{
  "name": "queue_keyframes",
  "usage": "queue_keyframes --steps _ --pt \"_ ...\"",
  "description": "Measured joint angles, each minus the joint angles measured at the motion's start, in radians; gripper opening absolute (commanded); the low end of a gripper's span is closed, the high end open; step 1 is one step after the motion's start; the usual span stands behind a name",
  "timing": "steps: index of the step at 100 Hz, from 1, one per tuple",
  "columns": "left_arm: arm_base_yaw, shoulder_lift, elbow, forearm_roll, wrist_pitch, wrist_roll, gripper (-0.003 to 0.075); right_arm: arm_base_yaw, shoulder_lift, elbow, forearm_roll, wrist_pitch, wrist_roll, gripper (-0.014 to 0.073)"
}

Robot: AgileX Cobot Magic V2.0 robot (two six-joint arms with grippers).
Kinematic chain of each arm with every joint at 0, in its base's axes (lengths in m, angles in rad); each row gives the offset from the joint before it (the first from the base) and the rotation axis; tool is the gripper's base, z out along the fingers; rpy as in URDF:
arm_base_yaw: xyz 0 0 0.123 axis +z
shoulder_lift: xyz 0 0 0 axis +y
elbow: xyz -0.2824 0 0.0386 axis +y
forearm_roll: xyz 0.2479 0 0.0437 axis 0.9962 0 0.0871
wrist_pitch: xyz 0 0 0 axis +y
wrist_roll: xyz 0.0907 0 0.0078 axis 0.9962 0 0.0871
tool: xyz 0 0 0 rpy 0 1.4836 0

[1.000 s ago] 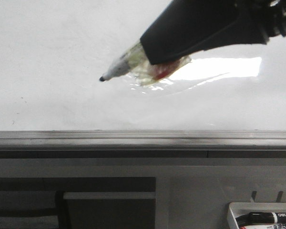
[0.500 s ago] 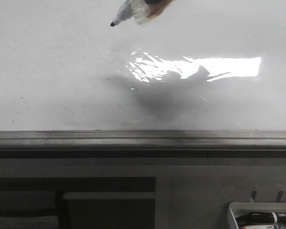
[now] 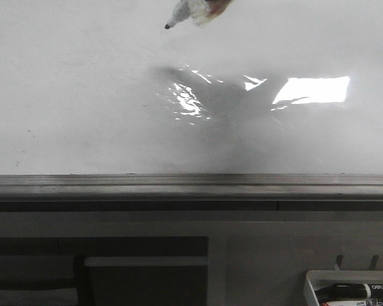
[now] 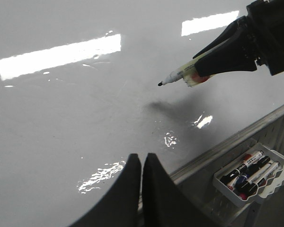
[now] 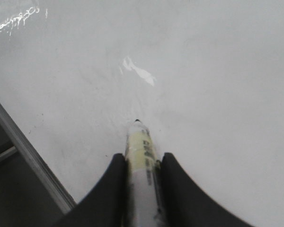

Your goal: Write number 5 on whiteboard

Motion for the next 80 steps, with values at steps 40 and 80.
queue_keyframes --steps 40,80 --pt "0.000 0.000 0.000 0.000 -0.001 0.000 -0.0020 -0.002 -0.177 0.002 -0.055 0.017 0.044 -0.0035" --pt "0.000 0.000 0.012 0.000 -0.005 0.000 -0.0020 -0.002 -0.160 0.052 -0.061 0.005 0.057 -0.0040"
